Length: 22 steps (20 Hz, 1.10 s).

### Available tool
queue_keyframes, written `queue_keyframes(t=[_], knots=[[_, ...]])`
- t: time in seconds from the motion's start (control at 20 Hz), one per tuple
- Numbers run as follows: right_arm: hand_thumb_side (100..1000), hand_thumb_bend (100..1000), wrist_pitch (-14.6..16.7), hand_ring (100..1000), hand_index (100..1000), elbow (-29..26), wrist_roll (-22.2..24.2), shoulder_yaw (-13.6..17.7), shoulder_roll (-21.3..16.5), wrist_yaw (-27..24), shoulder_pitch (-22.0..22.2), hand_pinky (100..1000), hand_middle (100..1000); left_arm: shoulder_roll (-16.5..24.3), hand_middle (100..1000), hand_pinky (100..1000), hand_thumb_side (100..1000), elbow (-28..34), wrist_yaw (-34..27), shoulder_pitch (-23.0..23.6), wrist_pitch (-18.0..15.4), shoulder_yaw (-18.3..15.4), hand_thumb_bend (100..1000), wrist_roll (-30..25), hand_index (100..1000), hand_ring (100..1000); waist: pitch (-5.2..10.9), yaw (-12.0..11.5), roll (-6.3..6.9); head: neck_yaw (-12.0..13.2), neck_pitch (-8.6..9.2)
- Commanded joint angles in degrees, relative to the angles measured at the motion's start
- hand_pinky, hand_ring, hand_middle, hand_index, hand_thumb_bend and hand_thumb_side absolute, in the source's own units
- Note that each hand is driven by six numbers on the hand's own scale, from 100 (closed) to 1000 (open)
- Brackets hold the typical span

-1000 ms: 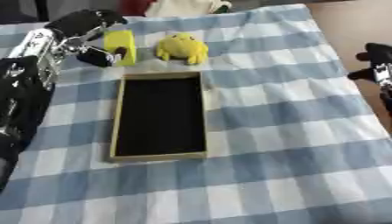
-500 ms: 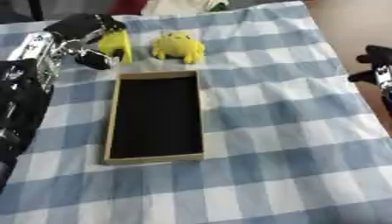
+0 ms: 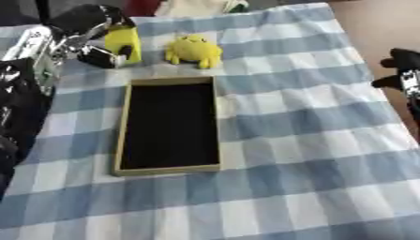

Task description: Pick up objects on the table and place them in the box.

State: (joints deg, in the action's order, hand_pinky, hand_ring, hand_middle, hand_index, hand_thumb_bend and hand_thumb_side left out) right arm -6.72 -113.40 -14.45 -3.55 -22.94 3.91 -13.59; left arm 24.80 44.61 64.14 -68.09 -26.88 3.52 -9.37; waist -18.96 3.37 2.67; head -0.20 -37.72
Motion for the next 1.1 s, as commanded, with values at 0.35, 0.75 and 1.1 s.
queue_keyframes(t=[0.35, 0.75, 1.1], knots=[[793, 100, 0.1, 622, 828, -1.2, -0.2, 0.7, -1.0, 0.3, 0.2, 799, 719, 5.9, 453, 741, 243, 14.9, -12.4, 1.3, -4.7, 9.2, 100, -6.7, 851, 520, 2.80, -2.0, -0.18, -1.6, 0.38], [796, 100, 0.0, 622, 829, -1.2, -0.1, 0.8, -1.1, 0.5, 0.4, 800, 719, 5.6, 463, 745, 377, 18.8, -16.8, 3.4, -5.2, 15.7, 100, -13.0, 857, 529, 3.41, -2.3, -0.14, -1.7, -0.03], [801, 100, 0.0, 623, 829, -1.2, 0.0, 0.7, -1.0, 0.5, 0.4, 801, 719, 3.2, 475, 751, 499, 17.4, -15.1, 4.4, -6.1, 18.3, 100, -15.1, 866, 540, 3.36, -2.1, -0.25, -1.7, -0.14]])
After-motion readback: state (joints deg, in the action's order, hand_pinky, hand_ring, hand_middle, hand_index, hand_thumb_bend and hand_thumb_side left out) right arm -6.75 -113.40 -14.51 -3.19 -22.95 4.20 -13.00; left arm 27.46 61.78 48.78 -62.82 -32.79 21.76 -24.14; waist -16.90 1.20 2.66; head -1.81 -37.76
